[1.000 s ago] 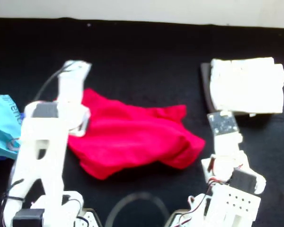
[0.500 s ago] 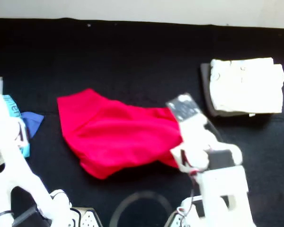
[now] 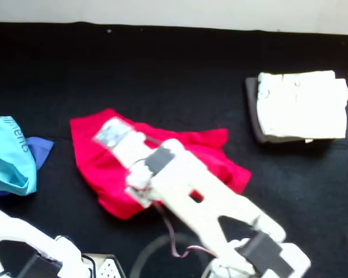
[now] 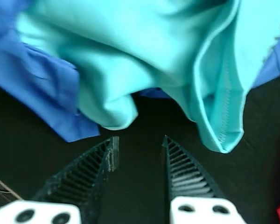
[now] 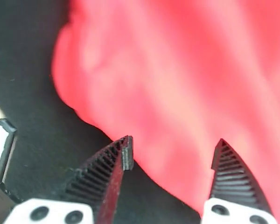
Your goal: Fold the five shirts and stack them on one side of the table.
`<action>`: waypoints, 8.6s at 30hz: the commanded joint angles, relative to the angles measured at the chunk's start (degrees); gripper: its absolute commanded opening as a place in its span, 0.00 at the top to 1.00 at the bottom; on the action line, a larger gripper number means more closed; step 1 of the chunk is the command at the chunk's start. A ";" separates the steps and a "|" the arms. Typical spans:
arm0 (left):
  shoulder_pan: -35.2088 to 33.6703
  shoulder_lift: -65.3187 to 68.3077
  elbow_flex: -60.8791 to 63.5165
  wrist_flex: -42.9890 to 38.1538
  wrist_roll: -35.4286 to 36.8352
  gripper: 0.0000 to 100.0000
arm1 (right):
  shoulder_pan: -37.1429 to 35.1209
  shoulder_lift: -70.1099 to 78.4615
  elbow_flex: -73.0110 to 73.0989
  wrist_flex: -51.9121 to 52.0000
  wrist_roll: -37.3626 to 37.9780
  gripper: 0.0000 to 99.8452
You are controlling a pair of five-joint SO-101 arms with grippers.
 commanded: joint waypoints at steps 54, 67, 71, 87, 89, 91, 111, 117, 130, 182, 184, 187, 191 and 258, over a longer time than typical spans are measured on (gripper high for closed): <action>65.45 -0.13 8.57 -8.09 13.54 0.84 | 62.46 1.45 -18.77 6.02 11.78 0.98; 53.93 -0.66 13.49 -4.75 14.42 0.84 | 48.31 -3.03 -26.77 10.42 12.31 0.84; 48.31 -0.66 13.49 -2.46 14.42 0.84 | 37.58 2.33 -26.95 7.69 9.05 0.83; 34.51 -0.66 13.93 0.18 10.73 0.84 | 29.41 41.80 -54.81 5.05 8.53 0.72; 33.10 -0.66 13.93 0.18 9.32 0.84 | 29.05 45.67 -58.77 5.85 8.53 0.72; 31.96 -0.66 13.93 0.18 8.44 0.84 | 29.05 49.54 -62.20 6.46 8.62 0.72; 30.73 -0.66 13.93 0.18 7.38 0.84 | 38.90 60.26 -92.18 23.87 8.62 0.99; 30.73 -0.57 13.93 0.18 7.47 0.84 | 36.79 60.35 -97.63 29.93 12.22 0.99; 30.73 -0.31 13.93 -0.18 7.47 0.84 | 30.02 60.44 -89.80 30.02 21.54 0.76; 48.84 -0.31 13.49 -0.35 8.53 0.84 | 43.12 16.75 -73.89 30.29 10.37 0.99; 51.03 -0.31 13.32 -0.62 10.29 0.84 | 44.26 8.48 -66.68 30.20 10.55 0.99; 55.08 -0.22 11.82 -1.05 12.31 0.84 | 47.52 -2.24 -56.13 30.11 10.64 0.99; 62.11 -0.22 7.87 -0.70 13.54 0.84 | 56.92 -13.93 -43.74 29.76 11.43 0.99; 112.13 36.35 -34.15 -6.95 25.41 0.99 | 88.92 -32.92 3.47 -5.58 24.09 0.99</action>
